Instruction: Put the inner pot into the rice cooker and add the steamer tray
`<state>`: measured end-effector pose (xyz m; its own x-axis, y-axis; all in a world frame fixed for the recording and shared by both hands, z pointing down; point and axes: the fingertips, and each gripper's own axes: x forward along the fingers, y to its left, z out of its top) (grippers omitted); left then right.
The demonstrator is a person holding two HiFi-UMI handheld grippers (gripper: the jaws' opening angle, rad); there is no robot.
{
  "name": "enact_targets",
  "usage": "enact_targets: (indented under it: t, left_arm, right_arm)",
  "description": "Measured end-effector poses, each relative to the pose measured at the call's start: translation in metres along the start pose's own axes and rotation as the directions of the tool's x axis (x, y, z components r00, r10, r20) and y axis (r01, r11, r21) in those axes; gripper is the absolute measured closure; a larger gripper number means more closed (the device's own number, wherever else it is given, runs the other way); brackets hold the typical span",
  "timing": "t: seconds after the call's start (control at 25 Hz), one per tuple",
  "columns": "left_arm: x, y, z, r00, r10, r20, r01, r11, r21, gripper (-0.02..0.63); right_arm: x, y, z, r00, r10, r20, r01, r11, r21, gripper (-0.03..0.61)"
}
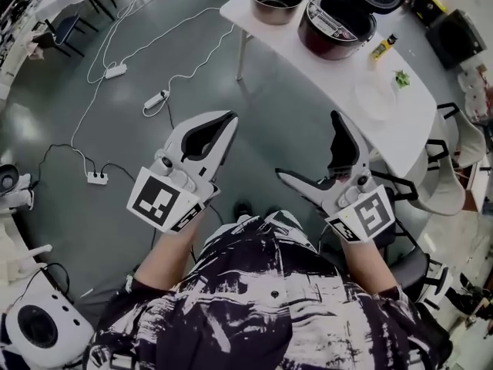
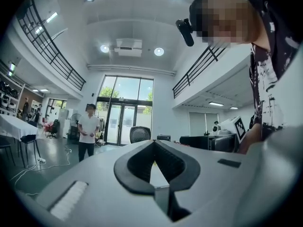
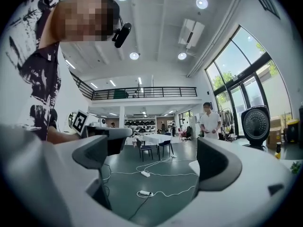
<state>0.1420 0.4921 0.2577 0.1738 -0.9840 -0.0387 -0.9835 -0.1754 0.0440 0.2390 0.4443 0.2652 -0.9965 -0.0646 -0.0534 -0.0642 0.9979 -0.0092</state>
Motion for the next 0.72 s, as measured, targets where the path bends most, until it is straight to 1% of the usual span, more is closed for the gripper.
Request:
enact_targets:
  t: [0.16, 0.32, 0.52, 0.72]
  left_arm:
    - [0.029, 0.035, -0.002, 1.000, -0.021, -0.005, 0.021, 1.000, -0.008, 0.609]
    - [0.071, 0.065, -0.007, 0.999, -0.042, -0.009, 0.041, 0.999, -0.007, 0.609]
    - [0.140, 0.099, -0.005, 0.996, -0.085, -0.020, 0.085, 0.996, 0.015, 0.609]
    - [0.224, 0.132, 0.002, 0.990, -0.138, -0.027, 0.139, 0.990, 0.035, 0.609]
  right_arm:
    - [0.026, -0.031, -0.005, 1.000, -0.030, -0.006, 0.030, 1.000, 0.002, 0.037]
    - [0.048, -0.072, -0.013, 0.999, -0.051, -0.003, 0.051, 0.999, 0.010, 0.035]
    - [0.079, -0.131, -0.015, 0.998, -0.063, 0.018, 0.063, 0.998, 0.006, 0.037]
    - [0.108, -0.199, -0.016, 0.998, -0.069, 0.015, 0.069, 0.998, 0.012, 0.035]
